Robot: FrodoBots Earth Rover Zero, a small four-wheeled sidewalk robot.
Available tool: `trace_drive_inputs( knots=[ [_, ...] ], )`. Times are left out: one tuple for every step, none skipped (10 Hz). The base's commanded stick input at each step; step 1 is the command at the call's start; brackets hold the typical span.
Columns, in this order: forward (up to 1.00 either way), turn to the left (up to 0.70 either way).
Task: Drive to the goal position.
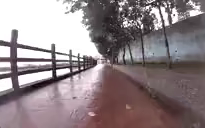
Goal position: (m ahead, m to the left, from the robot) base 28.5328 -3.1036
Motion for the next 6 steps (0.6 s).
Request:
trace_drive_inputs(
  knots=[
    [1.00, -0.01],
    [1.00, -0.01],
    [1.00, -0.01],
    [1.00, -0.01],
    [1.00, -0.01],
    [1.00, -0.01]
  ],
)
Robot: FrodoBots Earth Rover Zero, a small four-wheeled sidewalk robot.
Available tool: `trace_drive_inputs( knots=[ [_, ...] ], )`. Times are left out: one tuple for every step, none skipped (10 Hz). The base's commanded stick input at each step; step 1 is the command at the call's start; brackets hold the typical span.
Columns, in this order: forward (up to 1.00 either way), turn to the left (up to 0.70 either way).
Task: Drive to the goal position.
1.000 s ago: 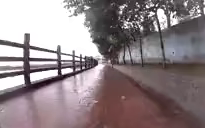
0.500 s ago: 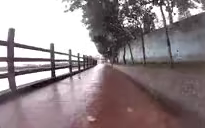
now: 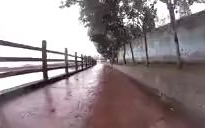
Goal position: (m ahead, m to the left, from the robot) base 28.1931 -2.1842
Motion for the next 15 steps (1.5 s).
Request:
trace_drive_inputs(
  knots=[
    [1.00, -0.01],
    [1.00, -0.01],
    [1.00, -0.01],
    [1.00, 0.20],
    [1.00, 0.37],
    [1.00, 0.21],
    [1.00, 0.00],
    [1.00, -0.01],
    [1.00, -0.01],
    [1.00, -0.01],
    [1.00, -0.01],
    [1.00, -0.01],
    [1.00, -0.01],
    [1.00, -0.01],
    [1.00, -0.01]
  ],
)
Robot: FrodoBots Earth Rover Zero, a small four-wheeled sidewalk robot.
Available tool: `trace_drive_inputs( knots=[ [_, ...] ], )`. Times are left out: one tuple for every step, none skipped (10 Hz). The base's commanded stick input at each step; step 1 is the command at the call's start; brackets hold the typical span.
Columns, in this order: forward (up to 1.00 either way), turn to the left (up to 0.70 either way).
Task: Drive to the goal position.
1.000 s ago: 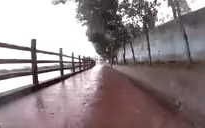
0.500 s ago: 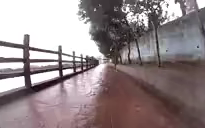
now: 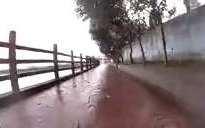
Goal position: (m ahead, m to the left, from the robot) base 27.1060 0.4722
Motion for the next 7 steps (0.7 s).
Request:
trace_drive_inputs(
  knots=[
    [1.00, -0.01],
    [1.00, -0.01],
    [1.00, -0.01],
    [1.00, -0.01],
    [1.00, -0.01],
    [1.00, -0.01],
    [1.00, -0.01]
  ],
)
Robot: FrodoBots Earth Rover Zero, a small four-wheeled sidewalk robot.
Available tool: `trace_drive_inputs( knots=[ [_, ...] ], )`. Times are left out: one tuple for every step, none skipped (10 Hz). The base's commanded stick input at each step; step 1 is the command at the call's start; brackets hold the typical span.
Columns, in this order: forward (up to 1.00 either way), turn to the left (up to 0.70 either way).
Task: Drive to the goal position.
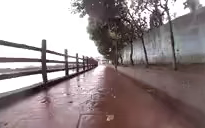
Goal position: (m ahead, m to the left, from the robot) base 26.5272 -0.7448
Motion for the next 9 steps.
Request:
trace_drive_inputs(
  knots=[
    [1.00, -0.01],
    [1.00, -0.01],
    [1.00, -0.01],
    [1.00, -0.01],
    [1.00, -0.01],
    [1.00, -0.01],
    [1.00, -0.01],
    [1.00, -0.01],
    [1.00, -0.01]
  ],
)
